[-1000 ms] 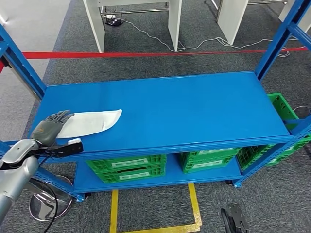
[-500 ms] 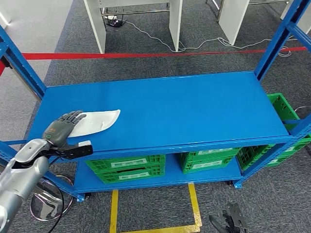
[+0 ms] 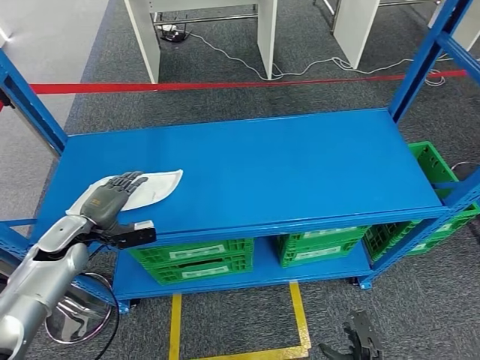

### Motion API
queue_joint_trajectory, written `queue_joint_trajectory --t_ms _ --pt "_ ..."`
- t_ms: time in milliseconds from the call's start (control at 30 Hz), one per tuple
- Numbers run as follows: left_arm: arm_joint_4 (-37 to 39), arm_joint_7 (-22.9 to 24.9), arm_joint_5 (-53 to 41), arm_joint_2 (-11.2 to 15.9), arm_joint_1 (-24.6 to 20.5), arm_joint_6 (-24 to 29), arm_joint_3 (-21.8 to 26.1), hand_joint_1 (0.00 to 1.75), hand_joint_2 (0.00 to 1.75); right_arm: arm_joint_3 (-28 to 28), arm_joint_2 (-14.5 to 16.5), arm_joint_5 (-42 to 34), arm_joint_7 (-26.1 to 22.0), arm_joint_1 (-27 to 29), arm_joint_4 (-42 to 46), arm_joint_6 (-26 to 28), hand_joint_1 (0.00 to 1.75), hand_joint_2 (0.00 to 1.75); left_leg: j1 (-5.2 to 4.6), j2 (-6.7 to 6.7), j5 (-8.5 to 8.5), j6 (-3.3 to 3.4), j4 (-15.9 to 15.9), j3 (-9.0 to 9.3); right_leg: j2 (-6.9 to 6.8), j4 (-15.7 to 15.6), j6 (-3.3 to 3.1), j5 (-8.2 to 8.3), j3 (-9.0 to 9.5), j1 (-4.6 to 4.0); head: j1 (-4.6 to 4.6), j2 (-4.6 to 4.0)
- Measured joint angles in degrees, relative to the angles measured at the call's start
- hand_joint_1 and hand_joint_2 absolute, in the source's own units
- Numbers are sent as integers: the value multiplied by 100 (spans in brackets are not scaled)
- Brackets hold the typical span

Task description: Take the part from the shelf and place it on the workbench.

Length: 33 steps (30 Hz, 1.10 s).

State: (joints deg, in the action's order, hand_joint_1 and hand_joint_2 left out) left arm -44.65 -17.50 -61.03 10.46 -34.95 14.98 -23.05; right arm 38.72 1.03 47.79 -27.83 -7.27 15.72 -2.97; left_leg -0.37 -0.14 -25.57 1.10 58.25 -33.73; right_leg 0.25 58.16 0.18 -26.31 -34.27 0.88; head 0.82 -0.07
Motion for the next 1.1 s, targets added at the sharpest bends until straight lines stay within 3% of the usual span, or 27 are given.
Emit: queue_joint_trajectory --t_ms 33,67,133,233,267,300,367,433,467,500,533,633,733,767,800,833,933,1000,1100 --pt "0 20 15 -15 -5 -48 -11 122 175 1 -1 -9 -1 1 0 4 0 175 -2 -2 9 14 -38 3 -4 -15 39 9 3 4 -1 0" --pt "1 50 30 -28 -4 -93 -21 136 175 1 -2 -19 -4 3 0 10 0 175 7 0 29 28 -79 22 -7 -10 72 -5 -6 7 4 0" --pt "8 115 43 -48 1 -147 -36 133 175 0 -4 -36 -14 4 -1 18 0 175 36 10 76 71 -167 64 -9 222 128 -167 -129 8 15 -1" --pt "31 146 41 -64 56 -148 -54 133 175 1 -12 -42 -19 37 -2 29 0 175 42 16 94 99 -185 57 -11 1255 183 -633 -645 20 22 -2" --pt "40 145 41 -65 85 -148 -61 106 175 2 -16 -43 -19 54 -2 34 0 175 41 16 93 99 -182 54 -12 1480 199 -677 -763 22 20 -1" --pt "50 146 40 -65 106 -148 -67 82 175 3 -20 -43 -19 68 -2 38 0 175 42 15 91 97 -177 52 -15 1507 212 -619 -785 26 21 -1" --pt "63 147 42 -65 117 -149 -75 57 175 3 -28 -45 -19 74 -1 40 0 175 52 9 72 73 -150 52 -24 920 224 -252 -505 40 22 -1" --pt "67 165 44 -57 97 -160 -79 120 175 3 -34 -50 -20 57 -1 46 0 175 36 -3 33 18 -88 31 -21 233 198 -26 -141 44 21 -1" --pt "69 184 45 -45 84 -169 -81 147 175 3 -35 -54 -20 56 -2 52 0 175 24 -8 19 -11 -57 15 -17 62 168 -5 -43 43 21 -1" --pt "72 206 45 -31 77 -178 -84 166 175 4 -35 -59 -21 62 -2 58 0 175 13 -12 14 -33 -40 1 -11 32 128 -37 -15 33 21 -1" --pt "75 229 48 -10 74 -191 -87 172 175 5 -35 -68 -23 72 -2 64 0 175 17 -14 13 -50 -28 -7 -6 30 81 -31 -12 29 21 -1" --pt "81 263 77 89 74 -231 -87 175 175 18 -35 -97 -37 96 -2 70 0 175 42 -7 -162 -130 189 -88 1 27 -28 -16 -9 43 14 0" --pt "81 271 118 204 84 -234 -73 175 175 53 -40 -108 -46 129 -2 72 0 175 57 -3 -700 -196 1271 -574 6 24 -77 -24 -6 43 2 -1" --pt "81 267 128 230 95 -230 -69 175 175 66 -44 -112 -47 141 -2 73 0 175 60 -2 -796 -200 1583 -722 6 24 -81 -27 -2 39 3 -1" --pt "81 263 136 252 105 -227 -67 175 175 78 -48 -115 -47 147 -2 73 0 175 61 -2 -770 -192 1680 -772 6 25 -84 -31 4 35 4 -1" --pt "81 260 144 269 110 -224 -64 175 175 87 -50 -118 -48 148 -2 74 0 175 60 -2 -633 -173 1538 -709 8 25 -85 -35 14 30 4 -2" --pt "81 255 158 309 85 -231 -38 175 175 98 -49 -120 -55 143 -2 74 0 175 29 0 -75 -53 381 -168 22 23 -66 -49 51 14 5 -2" --pt "80 239 175 327 61 -265 -19 175 175 103 -49 -119 -60 144 -2 74 0 175 -9 -1 2 8 4 2 29 19 -14 -48 44 18 8 -1" --pt "75 169 257 347 51 -386 6 175 175 115 -61 -115 -66 145 -1 75 0 175 -5 -3 26 47 -91 46 25 10 90 -64 36 24 13 -1"
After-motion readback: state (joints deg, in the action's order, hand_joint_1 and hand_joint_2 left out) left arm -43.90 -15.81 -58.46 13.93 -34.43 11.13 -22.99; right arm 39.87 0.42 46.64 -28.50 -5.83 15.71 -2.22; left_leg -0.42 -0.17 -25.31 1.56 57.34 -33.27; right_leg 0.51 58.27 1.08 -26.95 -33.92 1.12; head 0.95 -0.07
